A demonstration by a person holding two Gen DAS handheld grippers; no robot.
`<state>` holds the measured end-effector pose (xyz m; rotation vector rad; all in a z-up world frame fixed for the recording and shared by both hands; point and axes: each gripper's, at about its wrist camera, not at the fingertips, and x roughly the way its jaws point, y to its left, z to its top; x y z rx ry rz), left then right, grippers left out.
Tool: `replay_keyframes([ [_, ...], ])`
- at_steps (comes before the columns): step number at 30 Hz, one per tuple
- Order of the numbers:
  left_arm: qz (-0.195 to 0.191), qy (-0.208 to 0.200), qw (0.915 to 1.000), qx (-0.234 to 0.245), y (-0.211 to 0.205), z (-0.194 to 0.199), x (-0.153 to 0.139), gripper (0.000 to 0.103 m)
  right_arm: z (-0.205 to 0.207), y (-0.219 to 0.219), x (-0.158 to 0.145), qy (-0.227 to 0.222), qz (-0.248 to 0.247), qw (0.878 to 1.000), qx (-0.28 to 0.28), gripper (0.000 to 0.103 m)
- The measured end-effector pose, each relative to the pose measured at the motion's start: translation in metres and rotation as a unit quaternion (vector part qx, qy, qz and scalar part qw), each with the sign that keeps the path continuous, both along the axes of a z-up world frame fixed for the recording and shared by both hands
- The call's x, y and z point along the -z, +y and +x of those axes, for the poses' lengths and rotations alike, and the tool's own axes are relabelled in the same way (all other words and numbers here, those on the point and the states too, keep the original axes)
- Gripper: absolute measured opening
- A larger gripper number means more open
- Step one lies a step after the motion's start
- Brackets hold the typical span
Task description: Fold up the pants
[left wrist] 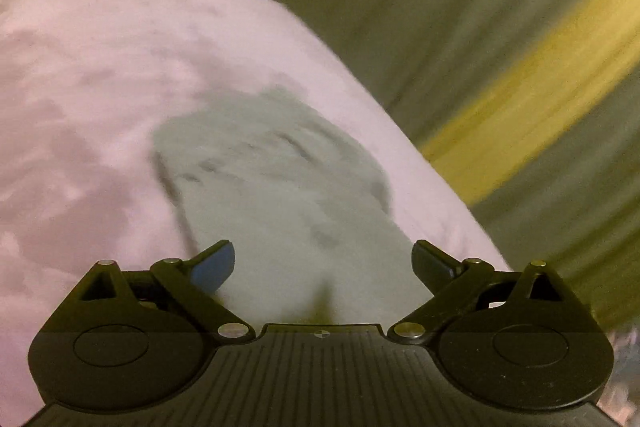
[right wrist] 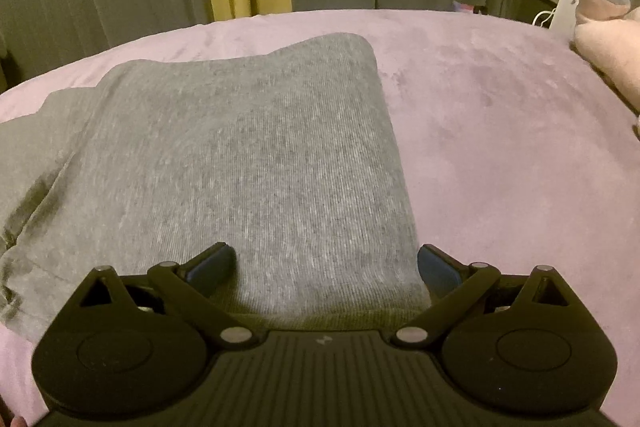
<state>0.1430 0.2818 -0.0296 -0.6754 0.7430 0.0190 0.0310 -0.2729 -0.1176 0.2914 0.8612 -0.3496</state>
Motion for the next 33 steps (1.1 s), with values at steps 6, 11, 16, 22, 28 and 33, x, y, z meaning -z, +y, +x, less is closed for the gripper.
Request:
replay_keyframes([
  [6, -0.051, 0.038, 0.9979, 0.002, 0.031, 0.026, 0.038, 0.098, 0.002, 0.002, -0.002, 0.007, -0.007, 1.000, 0.010, 0.099],
  [11, -0.137, 0.051, 0.9893, 0.002, 0.043, 0.047, 0.071, 0.098, 0.007, 0.000, -0.003, 0.016, -0.004, 1.000, 0.013, 0.099],
  [16, -0.171, 0.010, 0.9852, -0.004, 0.052, 0.055, 0.076, 0.097, 0.012, 0.002, -0.003, 0.020, -0.010, 0.999, 0.023, 0.099],
  [22, -0.161, -0.046, 0.9847, 0.048, 0.044, 0.064, 0.074, 0.087, 0.015, 0.003, -0.003, 0.025, -0.008, 0.999, 0.033, 0.099],
  [28, -0.140, -0.020, 0.9897, 0.022, 0.042, 0.084, 0.086, 0.086, 0.016, 0.003, -0.003, 0.026, -0.009, 0.999, 0.037, 0.099],
  [33, -0.169, -0.023, 0.9853, 0.002, 0.043, 0.087, 0.090, 0.032, 0.015, 0.002, -0.003, 0.027, -0.009, 0.999, 0.032, 0.099],
])
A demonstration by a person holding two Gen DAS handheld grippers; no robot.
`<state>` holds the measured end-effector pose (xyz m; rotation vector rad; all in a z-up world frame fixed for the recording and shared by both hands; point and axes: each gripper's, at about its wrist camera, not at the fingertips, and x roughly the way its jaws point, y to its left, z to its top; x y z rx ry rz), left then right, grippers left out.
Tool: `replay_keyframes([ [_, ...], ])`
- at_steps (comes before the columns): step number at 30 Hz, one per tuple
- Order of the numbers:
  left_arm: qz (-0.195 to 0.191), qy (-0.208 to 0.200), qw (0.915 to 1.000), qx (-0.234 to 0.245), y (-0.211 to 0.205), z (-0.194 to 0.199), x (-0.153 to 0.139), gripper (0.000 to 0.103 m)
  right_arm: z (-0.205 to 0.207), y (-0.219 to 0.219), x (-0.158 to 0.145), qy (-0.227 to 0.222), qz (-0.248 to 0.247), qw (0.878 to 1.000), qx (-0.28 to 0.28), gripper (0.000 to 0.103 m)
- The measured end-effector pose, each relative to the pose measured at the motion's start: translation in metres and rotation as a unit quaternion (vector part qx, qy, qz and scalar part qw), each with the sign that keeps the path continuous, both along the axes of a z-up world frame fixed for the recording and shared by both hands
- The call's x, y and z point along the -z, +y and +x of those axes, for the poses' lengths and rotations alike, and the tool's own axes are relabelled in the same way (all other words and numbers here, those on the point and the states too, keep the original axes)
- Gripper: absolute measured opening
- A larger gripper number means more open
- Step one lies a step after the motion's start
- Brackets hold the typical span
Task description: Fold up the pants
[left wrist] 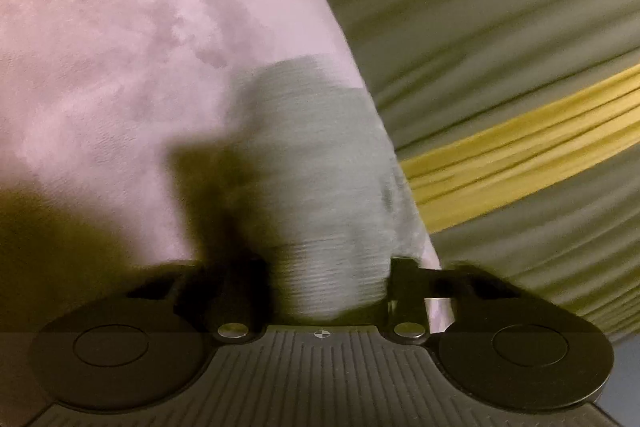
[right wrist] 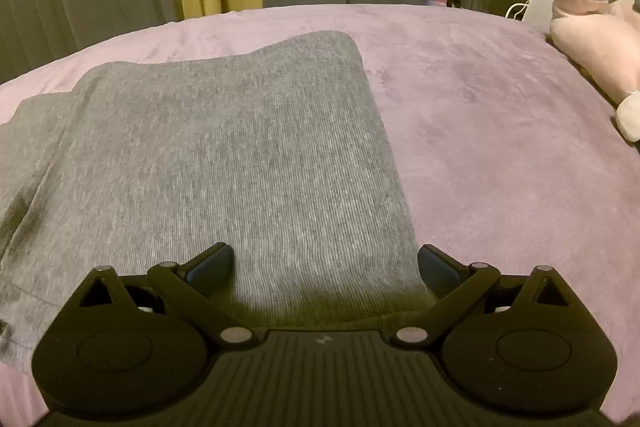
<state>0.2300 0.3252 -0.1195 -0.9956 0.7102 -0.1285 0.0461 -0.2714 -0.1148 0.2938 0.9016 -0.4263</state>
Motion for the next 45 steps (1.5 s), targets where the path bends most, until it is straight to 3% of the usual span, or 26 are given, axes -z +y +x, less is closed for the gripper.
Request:
replay_keyframes([
  [3, 0.007, 0.003, 0.9999, -0.009, -0.001, -0.004, -0.007, 0.028, 0.001, -0.002, -0.002, 0.005, 0.003, 1.000, -0.002, 0.098],
  [6, 0.027, -0.020, 0.9994, -0.008, -0.007, -0.009, -0.024, 0.028, 0.002, -0.003, -0.007, 0.007, 0.002, 1.000, -0.006, 0.098],
  [10, 0.110, -0.065, 0.9918, 0.009, -0.036, -0.015, -0.070, 0.028, -0.006, -0.005, -0.013, -0.008, -0.002, 1.000, -0.011, 0.098],
  [12, 0.169, -0.101, 0.9801, 0.027, -0.062, -0.024, -0.103, 0.028, -0.012, -0.012, -0.017, -0.026, 0.009, 1.000, -0.003, 0.098],
  [15, 0.239, -0.173, 0.9524, 0.076, -0.123, -0.041, -0.153, 0.028, -0.023, -0.030, -0.027, -0.061, 0.031, 0.997, 0.030, 0.098],
  [16, 0.255, -0.205, 0.9395, 0.101, -0.152, -0.049, -0.169, 0.028, -0.027, -0.037, -0.031, -0.073, 0.039, 0.996, 0.045, 0.098],
  [19, 0.265, -0.269, 0.9092, 0.175, -0.226, -0.074, -0.192, 0.028, -0.039, -0.060, -0.043, -0.105, 0.054, 0.989, 0.084, 0.098],
  [21, 0.276, -0.289, 0.8865, 0.233, -0.283, -0.093, -0.190, 0.030, -0.047, -0.074, -0.049, -0.122, 0.059, 0.985, 0.106, 0.098],
  [23, 0.288, -0.284, 0.8646, 0.298, -0.339, -0.110, -0.170, 0.048, -0.055, -0.085, -0.051, -0.130, 0.061, 0.982, 0.121, 0.098],
  [24, 0.287, -0.269, 0.8549, 0.338, -0.362, -0.119, -0.156, 0.074, -0.060, -0.090, -0.051, -0.130, 0.063, 0.981, 0.130, 0.098],
  [25, 0.282, -0.253, 0.8432, 0.381, -0.384, -0.127, -0.139, 0.079, -0.064, -0.094, -0.048, -0.127, 0.069, 0.980, 0.138, 0.098],
  [27, 0.295, -0.215, 0.8092, 0.460, -0.417, -0.145, -0.105, 0.079, -0.071, -0.103, -0.043, -0.118, 0.094, 0.977, 0.151, 0.098],
  [28, 0.304, -0.196, 0.7995, 0.479, -0.424, -0.150, -0.091, 0.078, -0.074, -0.106, -0.040, -0.115, 0.112, 0.975, 0.151, 0.098],
  [29, 0.307, -0.180, 0.7969, 0.488, -0.425, -0.152, -0.085, 0.078, -0.075, -0.109, -0.037, -0.115, 0.128, 0.974, 0.147, 0.098],
  [30, 0.299, -0.166, 0.7983, 0.496, -0.421, -0.159, -0.083, 0.078, -0.077, -0.110, -0.034, -0.114, 0.142, 0.973, 0.141, 0.098],
  [31, 0.285, -0.153, 0.8054, 0.497, -0.414, -0.158, -0.083, 0.079, -0.077, -0.110, -0.032, -0.114, 0.154, 0.972, 0.135, 0.098],
  [33, 0.249, -0.133, 0.8351, 0.472, -0.392, -0.144, -0.092, 0.084, -0.071, -0.105, -0.026, -0.114, 0.187, 0.969, 0.116, 0.098],
  [36, 0.224, -0.121, 0.8748, 0.412, -0.350, -0.146, -0.113, 0.094, -0.056, -0.096, -0.021, -0.114, 0.243, 0.959, 0.086, 0.098],
  [39, 0.225, -0.104, 0.9027, 0.352, -0.310, -0.133, -0.118, 0.094, -0.031, -0.082, -0.016, -0.108, 0.289, 0.950, 0.042, 0.098],
  [42, 0.220, -0.079, 0.9249, 0.300, -0.276, -0.135, -0.123, 0.094, -0.012, -0.067, -0.013, -0.086, 0.269, 0.959, 0.016, 0.098],
  [45, 0.229, -0.054, 0.9358, 0.262, -0.257, -0.130, -0.117, 0.095, -0.008, -0.065, -0.019, -0.080, 0.266, 0.960, 0.019, 0.099],
])
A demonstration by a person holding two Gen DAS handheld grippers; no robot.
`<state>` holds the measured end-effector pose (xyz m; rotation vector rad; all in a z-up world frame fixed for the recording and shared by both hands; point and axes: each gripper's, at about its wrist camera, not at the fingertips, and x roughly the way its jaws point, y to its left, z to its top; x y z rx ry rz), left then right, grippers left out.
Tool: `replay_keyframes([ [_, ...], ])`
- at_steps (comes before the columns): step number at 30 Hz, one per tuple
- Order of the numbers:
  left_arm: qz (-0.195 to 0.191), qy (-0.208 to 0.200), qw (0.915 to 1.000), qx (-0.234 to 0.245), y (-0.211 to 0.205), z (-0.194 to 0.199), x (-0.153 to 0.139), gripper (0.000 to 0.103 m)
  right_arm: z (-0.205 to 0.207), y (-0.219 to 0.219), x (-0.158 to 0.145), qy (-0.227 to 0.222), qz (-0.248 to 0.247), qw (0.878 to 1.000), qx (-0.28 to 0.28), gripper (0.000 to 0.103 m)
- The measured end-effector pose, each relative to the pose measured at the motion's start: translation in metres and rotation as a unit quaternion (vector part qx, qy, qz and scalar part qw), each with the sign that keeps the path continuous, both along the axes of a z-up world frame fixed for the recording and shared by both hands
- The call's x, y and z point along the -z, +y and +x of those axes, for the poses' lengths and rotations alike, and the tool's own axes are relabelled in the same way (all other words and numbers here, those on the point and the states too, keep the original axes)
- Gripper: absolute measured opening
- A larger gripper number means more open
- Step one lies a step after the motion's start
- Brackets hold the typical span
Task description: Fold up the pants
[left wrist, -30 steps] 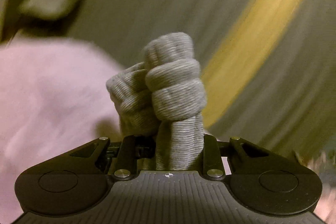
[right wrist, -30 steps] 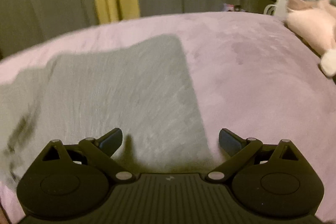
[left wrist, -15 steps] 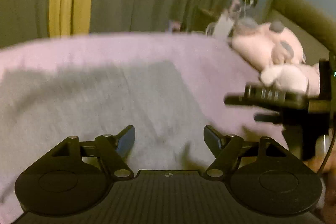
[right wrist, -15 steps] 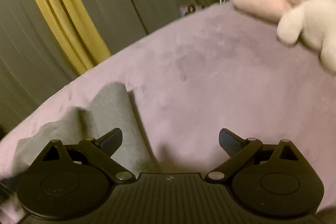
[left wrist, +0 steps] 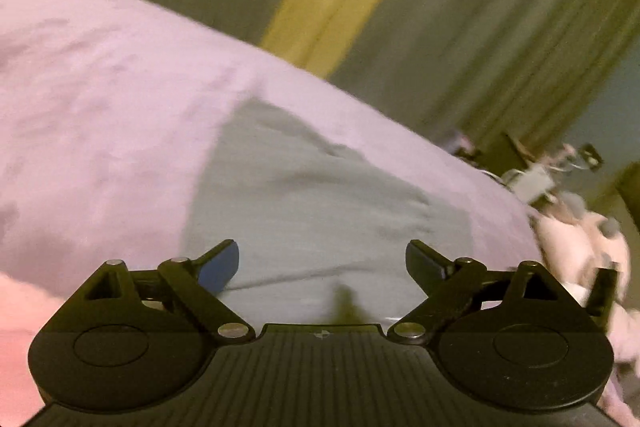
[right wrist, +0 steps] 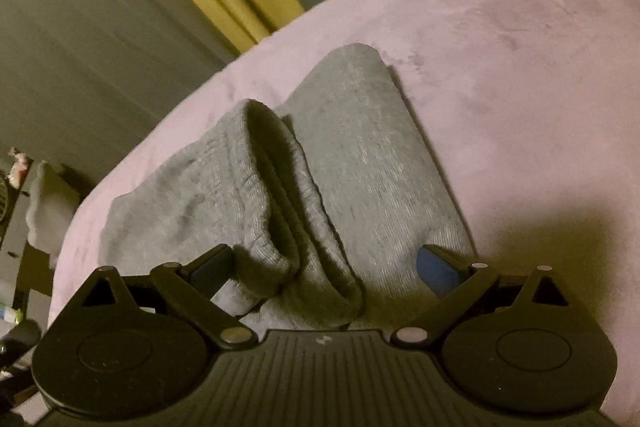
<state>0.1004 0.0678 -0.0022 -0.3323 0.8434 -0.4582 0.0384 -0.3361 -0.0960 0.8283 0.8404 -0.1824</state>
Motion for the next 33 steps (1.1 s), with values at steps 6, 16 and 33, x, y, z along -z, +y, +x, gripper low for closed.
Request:
replay_keyframes([
  [6, 0.019, 0.014, 0.9995, -0.022, 0.007, 0.007, 0.009, 0.095, 0.008, -0.003, -0.008, -0.019, -0.002, 1.000, -0.018, 0.098],
  [16, -0.004, 0.043, 0.9986, -0.029, 0.015, 0.015, 0.019, 0.095, 0.042, 0.006, 0.006, -0.016, 0.033, 0.996, -0.081, 0.072],
  [33, 0.001, 0.072, 0.9962, -0.048, 0.013, 0.013, 0.023, 0.095, 0.052, 0.008, 0.000, -0.050, 0.110, 0.989, -0.089, 0.041],
])
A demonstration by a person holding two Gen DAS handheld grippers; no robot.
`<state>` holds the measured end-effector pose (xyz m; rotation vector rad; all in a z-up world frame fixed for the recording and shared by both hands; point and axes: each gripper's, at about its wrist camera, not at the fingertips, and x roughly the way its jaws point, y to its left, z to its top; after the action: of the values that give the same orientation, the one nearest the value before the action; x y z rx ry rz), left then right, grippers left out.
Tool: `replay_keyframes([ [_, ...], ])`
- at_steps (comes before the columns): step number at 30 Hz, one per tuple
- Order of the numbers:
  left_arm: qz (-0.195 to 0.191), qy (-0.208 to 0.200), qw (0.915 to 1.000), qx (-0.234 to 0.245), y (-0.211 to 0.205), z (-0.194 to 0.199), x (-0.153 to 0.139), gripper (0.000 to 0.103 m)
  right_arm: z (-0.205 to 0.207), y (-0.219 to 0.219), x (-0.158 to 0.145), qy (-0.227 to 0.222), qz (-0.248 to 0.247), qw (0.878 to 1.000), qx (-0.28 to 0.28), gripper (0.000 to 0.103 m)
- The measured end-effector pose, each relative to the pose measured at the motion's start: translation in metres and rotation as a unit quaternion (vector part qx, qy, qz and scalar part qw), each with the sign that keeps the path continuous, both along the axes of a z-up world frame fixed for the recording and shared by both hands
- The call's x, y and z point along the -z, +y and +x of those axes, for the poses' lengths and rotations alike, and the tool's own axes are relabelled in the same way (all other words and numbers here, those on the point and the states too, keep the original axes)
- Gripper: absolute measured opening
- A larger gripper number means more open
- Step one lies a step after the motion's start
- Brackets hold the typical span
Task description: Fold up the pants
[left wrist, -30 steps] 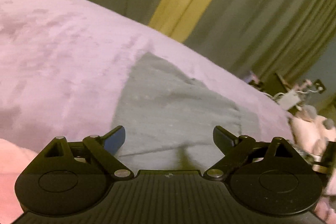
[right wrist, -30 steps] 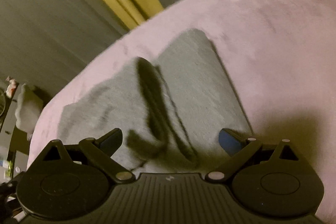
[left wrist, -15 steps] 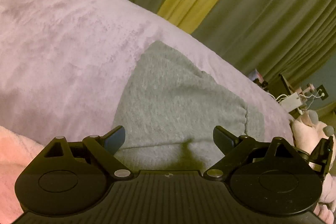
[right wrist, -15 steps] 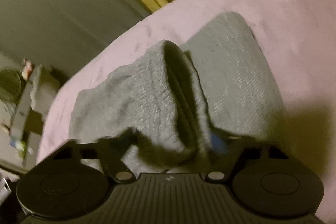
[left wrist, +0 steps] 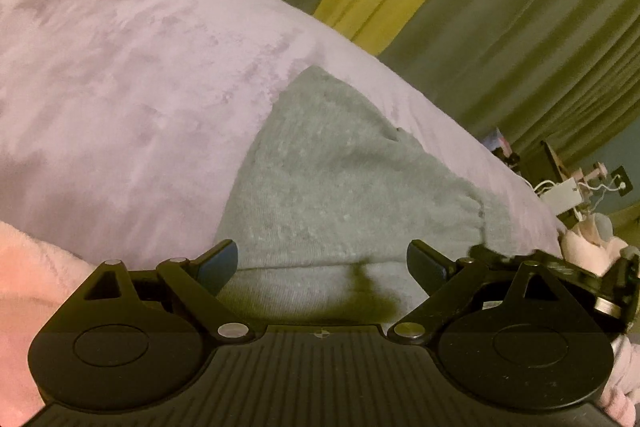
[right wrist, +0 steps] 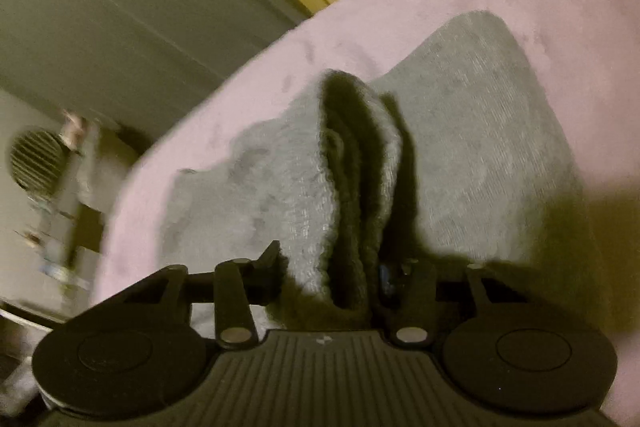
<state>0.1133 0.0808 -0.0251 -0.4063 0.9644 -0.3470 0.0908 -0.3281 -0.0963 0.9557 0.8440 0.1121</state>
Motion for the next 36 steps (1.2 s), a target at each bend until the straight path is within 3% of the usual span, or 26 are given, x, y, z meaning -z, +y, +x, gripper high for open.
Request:
replay_keyframes([
  [9, 0.007, 0.000, 1.0000, 0.001, -0.003, -0.002, -0.001, 0.096, -0.033, -0.015, -0.061, -0.123, 0.089, 0.987, 0.058, 0.038],
  [12, 0.015, 0.006, 0.9998, 0.006, -0.005, -0.001, 0.003, 0.096, -0.045, -0.023, -0.047, -0.091, 0.018, 0.992, 0.082, 0.040],
  [14, 0.035, 0.012, 0.9992, 0.012, -0.009, 0.000, 0.007, 0.096, -0.049, -0.022, -0.031, -0.010, -0.079, 0.992, 0.098, 0.062],
  [16, 0.057, 0.012, 0.9982, 0.016, -0.014, 0.001, 0.009, 0.096, -0.056, -0.021, -0.025, 0.034, -0.159, 0.981, 0.106, 0.065],
  [17, 0.070, 0.009, 0.9973, 0.019, -0.018, 0.001, 0.010, 0.096, -0.061, -0.022, -0.024, 0.034, -0.168, 0.980, 0.105, 0.077],
  [19, 0.087, 0.001, 0.9959, 0.026, -0.025, 0.001, 0.012, 0.096, -0.066, -0.023, -0.024, 0.031, -0.154, 0.981, 0.113, 0.085],
  [24, 0.135, -0.012, 0.9899, 0.042, -0.048, 0.002, 0.019, 0.096, -0.047, -0.008, -0.028, 0.020, -0.175, 0.980, 0.096, 0.091],
  [28, 0.188, -0.032, 0.9799, 0.061, -0.064, -0.001, 0.026, 0.098, -0.026, 0.011, -0.011, 0.051, -0.246, 0.966, 0.064, 0.096],
  [31, 0.189, -0.027, 0.9797, 0.061, -0.064, 0.001, 0.032, 0.101, -0.028, 0.019, -0.002, 0.054, -0.274, 0.959, 0.046, 0.098],
  [36, 0.169, -0.009, 0.9840, 0.055, -0.056, 0.005, 0.041, 0.102, -0.028, 0.015, 0.000, 0.057, -0.273, 0.960, 0.040, 0.098],
])
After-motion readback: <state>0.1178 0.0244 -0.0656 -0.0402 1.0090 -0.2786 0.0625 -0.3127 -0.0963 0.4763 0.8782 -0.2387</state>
